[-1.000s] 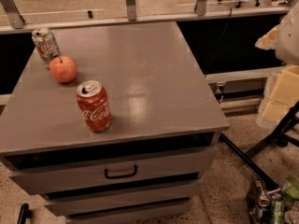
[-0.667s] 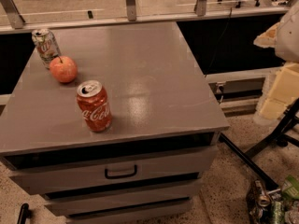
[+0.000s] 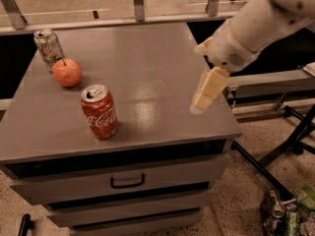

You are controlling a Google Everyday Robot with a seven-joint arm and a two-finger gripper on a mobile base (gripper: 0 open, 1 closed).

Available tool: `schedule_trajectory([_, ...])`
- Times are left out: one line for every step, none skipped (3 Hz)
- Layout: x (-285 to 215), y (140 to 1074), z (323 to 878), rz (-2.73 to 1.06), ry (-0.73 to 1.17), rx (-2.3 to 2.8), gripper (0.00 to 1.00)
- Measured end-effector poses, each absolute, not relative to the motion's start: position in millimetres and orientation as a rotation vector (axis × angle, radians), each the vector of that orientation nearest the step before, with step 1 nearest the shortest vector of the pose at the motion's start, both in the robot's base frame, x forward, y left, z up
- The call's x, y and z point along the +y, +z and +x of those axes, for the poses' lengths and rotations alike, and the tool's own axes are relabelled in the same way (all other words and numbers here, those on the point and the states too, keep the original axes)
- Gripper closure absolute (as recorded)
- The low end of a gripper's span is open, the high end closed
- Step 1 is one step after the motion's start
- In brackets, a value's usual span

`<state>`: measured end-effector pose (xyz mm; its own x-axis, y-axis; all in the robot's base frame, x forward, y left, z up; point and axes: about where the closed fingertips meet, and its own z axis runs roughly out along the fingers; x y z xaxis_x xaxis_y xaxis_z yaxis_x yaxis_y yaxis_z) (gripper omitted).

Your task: Knock coke can over

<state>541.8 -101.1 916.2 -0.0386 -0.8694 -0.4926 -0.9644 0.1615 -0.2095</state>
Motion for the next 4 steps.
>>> schedule_trajectory([-27, 889, 574, -1.748, 0.363, 1.803, 0.00])
schedule_trajectory([23, 879, 583, -1.749, 0.485, 1.665, 0.00])
schedule_trajectory([32, 878, 583, -1.754, 0.507, 1.636, 0.00])
schedule_trajectory([38, 878, 579, -1.734, 0.587, 1.572, 0.00])
